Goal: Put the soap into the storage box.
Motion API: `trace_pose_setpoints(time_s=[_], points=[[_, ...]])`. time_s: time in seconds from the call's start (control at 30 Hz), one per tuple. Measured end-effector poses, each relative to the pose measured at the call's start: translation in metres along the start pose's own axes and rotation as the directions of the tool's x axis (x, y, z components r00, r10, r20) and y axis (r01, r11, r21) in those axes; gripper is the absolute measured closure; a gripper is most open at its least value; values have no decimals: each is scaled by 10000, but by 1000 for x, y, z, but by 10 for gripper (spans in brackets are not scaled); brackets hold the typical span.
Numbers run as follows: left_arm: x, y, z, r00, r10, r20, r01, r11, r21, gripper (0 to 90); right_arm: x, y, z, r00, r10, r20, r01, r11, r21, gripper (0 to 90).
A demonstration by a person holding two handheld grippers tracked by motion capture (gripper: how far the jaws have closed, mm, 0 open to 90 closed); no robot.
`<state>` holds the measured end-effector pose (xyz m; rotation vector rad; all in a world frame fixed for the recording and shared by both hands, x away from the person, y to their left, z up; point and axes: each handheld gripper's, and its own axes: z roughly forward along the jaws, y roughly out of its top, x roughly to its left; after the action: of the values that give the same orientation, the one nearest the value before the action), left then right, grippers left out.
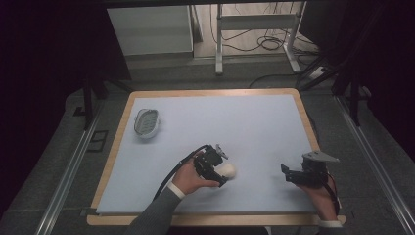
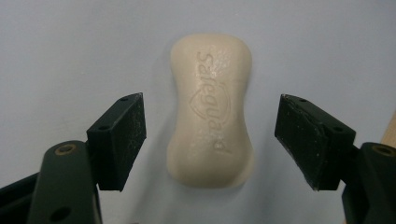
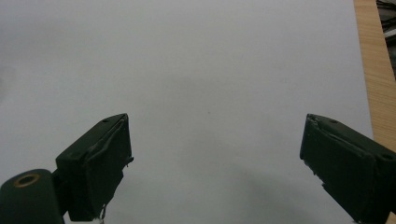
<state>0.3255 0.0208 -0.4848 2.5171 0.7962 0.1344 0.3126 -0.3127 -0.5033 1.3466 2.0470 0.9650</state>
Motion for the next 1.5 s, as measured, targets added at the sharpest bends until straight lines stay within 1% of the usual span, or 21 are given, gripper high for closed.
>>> trace_pose_setpoints(time_s=[0.07, 0.13, 0.23, 0.43, 0.53, 0.63, 0.77, 0.87, 1.0, 1.1, 1.23, 1.33, 1.5], points=[[0, 1, 2, 10000, -18, 5, 18, 10000, 78, 254, 0, 0, 0, 10000, 1, 3, -1, 10000, 0, 87], [2, 3, 8, 10000, 21, 41, -22, 9995, 320, 264, 0, 0, 0, 10000, 8, -7, -8, 10000, -3, 87], [3, 4, 13, 9999, -9, 151, 2, 9990, 455, 281, -1, -1, 0, 10000, 19, 1, -19, 10000, 7, 87], [5, 5, 21, 9999, 2, 169, -14, 9975, 712, 310, -1, -1, 1, 10000, -11, 8, 11, 10000, 4, 86], [6, 5, 23, 9998, -66, 196, 51, 9970, 770, 326, -2, -1, 1, 10000, -13, 26, 13, 10000, 14, 87], [6, 4, 25, 10000, 13, 88, -20, 9968, 793, 368, -2, -1, 1, 10000, -3, 32, 3, 10000, 5, 87], [4, 4, 25, 9999, 58, 100, -66, 9967, 814, 410, -2, -1, 1, 10000, -2, 35, 2, 10000, 4, 87], [2, 5, 28, 9998, 202, 11, -203, 9960, 871, 428, -3, -1, 0, 10000, 21, 37, -21, 10000, 12, 86], [1, 5, 27, 9994, 343, -37, -339, 9963, 786, 484, -3, -1, 0, 10000, 56, 47, -56, 10000, 26, 87], [0, 6, 27, 9988, 473, -96, -464, 9954, 834, 491, -3, -1, 0, 10000, 62, 46, -62, 10000, 12, 87], [2, 5, 26, 9986, 516, -114, -505, 9952, 841, 494, -4, -1, 0, 9999, 84, 84, -83, 10000, -15, 87], [4, 4, 23, 9988, 476, -88, -467, 9953, 850, 495, -5, -1, -1, 9999, 93, 64, -93, 10000, -15, 87], [9, 2, 13, 9990, 439, -105, -432, 9970, 645, 495, -6, -1, -1, 9999, 132, 112, -132, 9999, -35, 87]])
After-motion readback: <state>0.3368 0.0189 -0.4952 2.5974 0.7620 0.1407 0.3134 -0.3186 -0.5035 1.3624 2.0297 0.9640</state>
